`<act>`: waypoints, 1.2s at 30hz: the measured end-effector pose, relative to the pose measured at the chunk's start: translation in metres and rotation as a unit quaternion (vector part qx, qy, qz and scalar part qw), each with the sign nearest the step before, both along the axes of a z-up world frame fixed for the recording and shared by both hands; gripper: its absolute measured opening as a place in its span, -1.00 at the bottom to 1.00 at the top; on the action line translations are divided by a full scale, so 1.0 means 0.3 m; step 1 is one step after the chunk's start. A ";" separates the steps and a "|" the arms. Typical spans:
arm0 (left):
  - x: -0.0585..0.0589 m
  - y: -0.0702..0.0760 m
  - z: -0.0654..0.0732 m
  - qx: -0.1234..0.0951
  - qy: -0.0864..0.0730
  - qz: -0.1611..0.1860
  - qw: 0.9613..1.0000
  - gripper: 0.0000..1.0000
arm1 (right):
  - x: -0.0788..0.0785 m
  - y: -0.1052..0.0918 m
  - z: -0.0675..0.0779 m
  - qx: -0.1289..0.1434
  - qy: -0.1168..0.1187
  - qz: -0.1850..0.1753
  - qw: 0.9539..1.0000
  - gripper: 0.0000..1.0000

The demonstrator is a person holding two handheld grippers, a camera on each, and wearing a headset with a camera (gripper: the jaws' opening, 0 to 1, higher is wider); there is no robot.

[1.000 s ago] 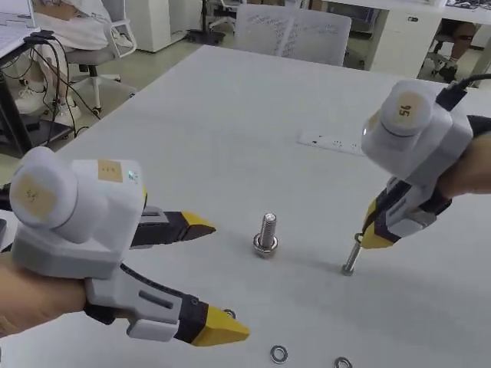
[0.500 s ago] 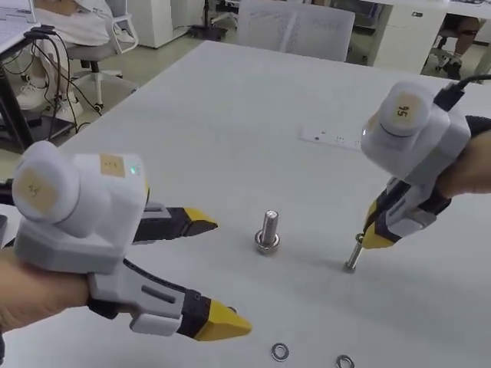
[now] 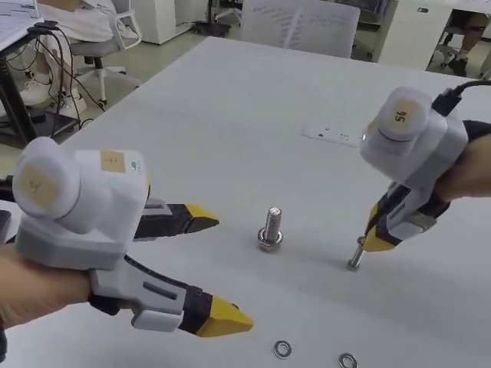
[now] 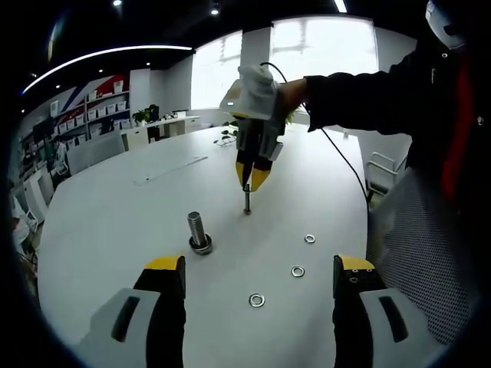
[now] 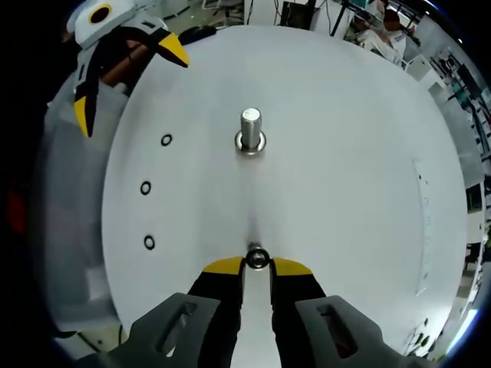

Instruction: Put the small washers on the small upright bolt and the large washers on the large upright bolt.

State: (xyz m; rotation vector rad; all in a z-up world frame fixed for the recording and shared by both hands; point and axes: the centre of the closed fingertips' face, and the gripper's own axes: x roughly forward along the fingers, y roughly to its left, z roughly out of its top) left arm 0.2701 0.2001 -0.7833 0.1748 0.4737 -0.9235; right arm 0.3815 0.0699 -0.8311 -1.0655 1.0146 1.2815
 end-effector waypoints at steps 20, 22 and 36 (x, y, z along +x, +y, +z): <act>-0.001 0.004 -0.004 0.001 0.001 0.003 1.000 0.57 | -0.014 0.001 -0.106 -0.015 0.013 -0.002 1.000 -0.73; -0.001 0.003 -0.004 0.001 0.002 0.002 1.000 0.57 | -0.012 0.001 -0.113 -0.016 0.010 -0.001 1.000 -0.73; -0.002 0.004 -0.005 0.002 0.003 0.003 1.000 0.56 | -0.013 -0.001 -0.144 -0.021 0.013 0.003 1.000 -0.72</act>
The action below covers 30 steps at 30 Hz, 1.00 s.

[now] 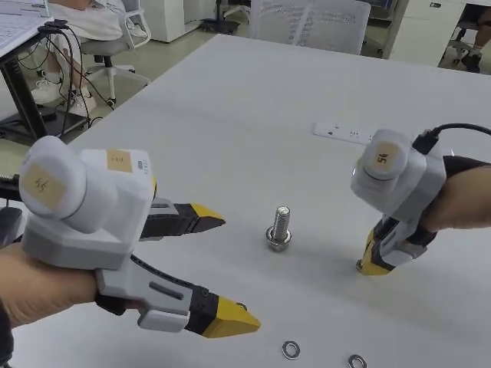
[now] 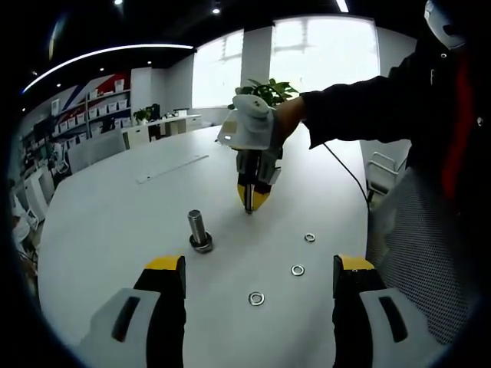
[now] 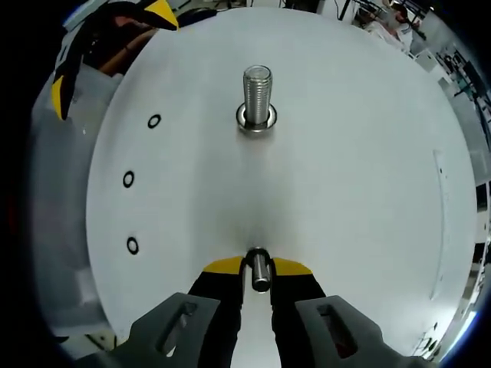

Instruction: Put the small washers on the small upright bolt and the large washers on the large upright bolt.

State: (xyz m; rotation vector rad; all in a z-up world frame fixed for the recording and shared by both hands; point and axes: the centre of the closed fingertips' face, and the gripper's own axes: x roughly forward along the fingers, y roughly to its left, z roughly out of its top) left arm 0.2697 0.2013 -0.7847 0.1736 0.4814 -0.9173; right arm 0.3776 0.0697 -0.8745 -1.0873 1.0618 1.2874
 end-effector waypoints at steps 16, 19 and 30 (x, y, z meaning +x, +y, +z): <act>-0.002 0.001 0.001 0.000 -0.002 0.001 1.000 0.56 | -0.002 -0.031 0.013 0.004 -0.001 -0.013 1.000 -0.66; -0.003 0.000 0.001 0.001 -0.002 0.000 1.000 0.56 | -0.005 -0.047 0.013 0.003 -0.002 -0.018 1.000 -0.65; -0.008 -0.001 0.003 0.001 -0.003 -0.001 1.000 0.56 | -0.056 -0.094 0.005 0.000 0.003 -0.027 1.000 -0.65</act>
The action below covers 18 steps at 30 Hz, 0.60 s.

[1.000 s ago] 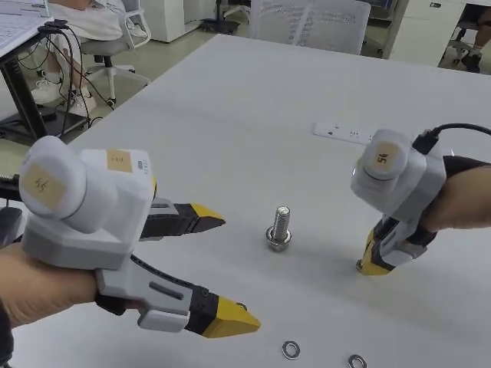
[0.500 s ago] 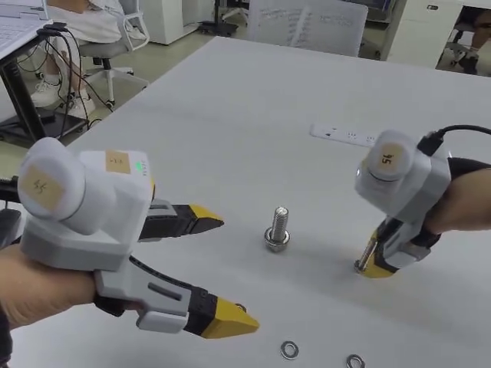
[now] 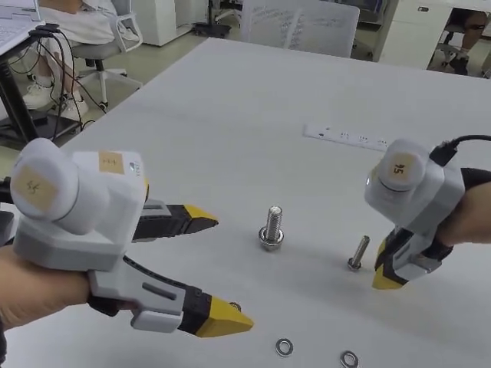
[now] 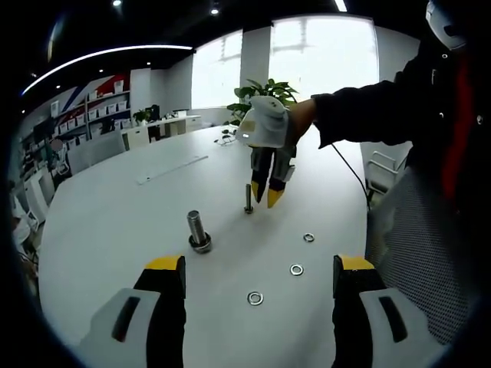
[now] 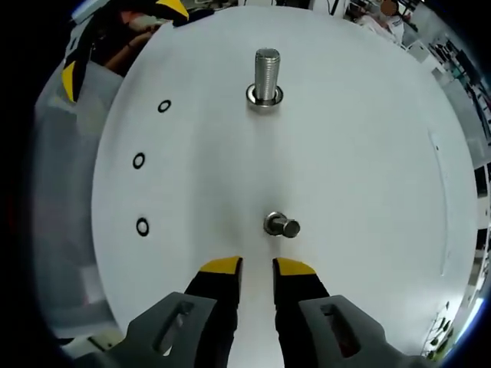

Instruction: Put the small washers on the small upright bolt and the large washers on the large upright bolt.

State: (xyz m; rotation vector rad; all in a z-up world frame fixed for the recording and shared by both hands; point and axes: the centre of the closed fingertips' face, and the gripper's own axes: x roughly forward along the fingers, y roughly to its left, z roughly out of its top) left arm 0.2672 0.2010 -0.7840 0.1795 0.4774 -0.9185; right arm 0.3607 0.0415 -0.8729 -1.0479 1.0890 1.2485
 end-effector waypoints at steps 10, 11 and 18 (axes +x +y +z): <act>-0.010 0.005 0.003 -0.001 -0.002 0.002 1.000 0.56 | -0.072 0.028 0.010 0.007 0.011 0.010 1.000 -0.65; -0.011 0.006 0.004 -0.001 -0.003 0.003 1.000 0.56 | -0.081 0.036 0.013 0.010 0.013 0.013 1.000 -0.65; -0.024 0.014 0.003 0.001 -0.003 0.005 1.000 0.56 | -0.137 0.103 0.030 0.020 0.017 0.042 0.999 -0.64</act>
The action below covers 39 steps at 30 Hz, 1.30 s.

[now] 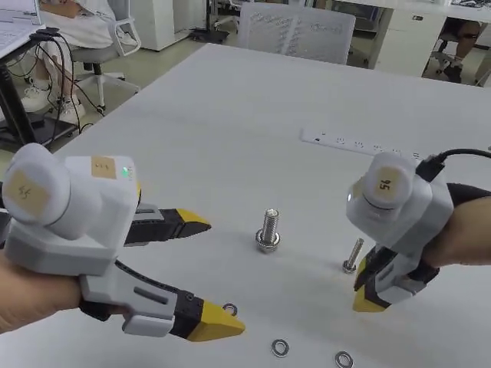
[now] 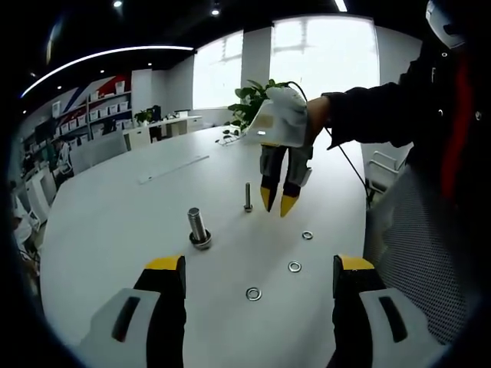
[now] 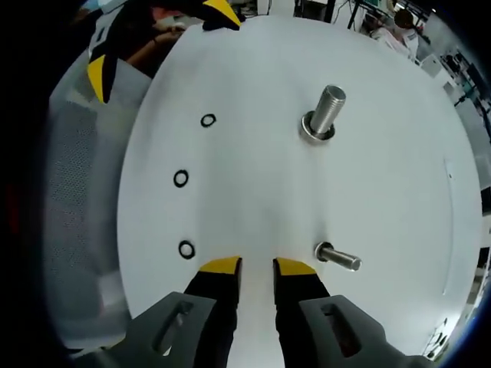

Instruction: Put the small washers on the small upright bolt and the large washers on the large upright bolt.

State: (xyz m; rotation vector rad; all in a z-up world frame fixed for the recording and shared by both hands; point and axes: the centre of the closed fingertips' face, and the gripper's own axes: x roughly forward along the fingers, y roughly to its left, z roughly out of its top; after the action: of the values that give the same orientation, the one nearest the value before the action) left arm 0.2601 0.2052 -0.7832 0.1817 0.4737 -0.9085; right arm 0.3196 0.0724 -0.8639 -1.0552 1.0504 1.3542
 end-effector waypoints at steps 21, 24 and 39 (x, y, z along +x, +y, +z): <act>-0.025 0.031 0.008 0.001 -0.004 0.014 1.000 0.56 | -0.097 0.254 0.045 0.029 -0.011 0.095 0.995 -0.62; -0.029 0.032 0.007 0.002 -0.004 0.014 1.000 0.56 | -0.107 0.281 0.045 0.029 -0.013 0.106 0.994 -0.61; -0.036 0.039 0.000 0.001 -0.003 0.016 1.000 0.55 | -0.171 0.413 0.019 0.038 -0.009 0.151 0.988 -0.61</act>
State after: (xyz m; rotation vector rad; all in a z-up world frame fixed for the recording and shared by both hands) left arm 0.2493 0.2170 -0.7832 0.1785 0.4700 -0.8753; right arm 0.2684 0.1963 -0.8583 -1.2000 0.8412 1.6100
